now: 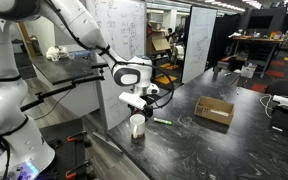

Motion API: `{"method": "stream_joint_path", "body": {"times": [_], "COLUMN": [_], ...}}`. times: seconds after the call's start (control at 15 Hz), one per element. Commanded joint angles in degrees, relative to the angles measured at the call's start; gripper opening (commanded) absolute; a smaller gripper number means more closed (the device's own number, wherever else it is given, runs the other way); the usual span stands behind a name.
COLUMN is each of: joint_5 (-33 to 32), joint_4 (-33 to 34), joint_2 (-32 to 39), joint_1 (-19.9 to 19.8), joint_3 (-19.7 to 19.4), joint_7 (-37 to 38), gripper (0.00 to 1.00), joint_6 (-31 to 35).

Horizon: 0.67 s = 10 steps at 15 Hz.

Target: Move the mug cup to the right

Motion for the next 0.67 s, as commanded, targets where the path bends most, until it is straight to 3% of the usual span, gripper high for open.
{"method": "stream_joint_path", "body": {"times": [0.0,0.13,0.27,0.4,0.47,0.6], "joint_5": [1.69,1.46,1.06,0.89,0.52,-0.66], "joint_4": [1.06,1.13,1.26,1.53,1.77,2.08], "joint_2": [2.71,3.99,5.28,6.48,6.96,7.61], "joint_1": [-2.57,-3.33,-3.99,-4.57,-4.74,-4.88], "joint_3": [2.57,3.36,3.91,4.27,4.32,4.22], "joint_7": [-3.07,-2.83,-2.35,-1.70,-1.47,-0.79], "gripper": [1.00,0.98,0.89,0.65,0.64,0.48], "joint_6": [2.00,2.87,3.50,3.89,3.94,4.30]}}
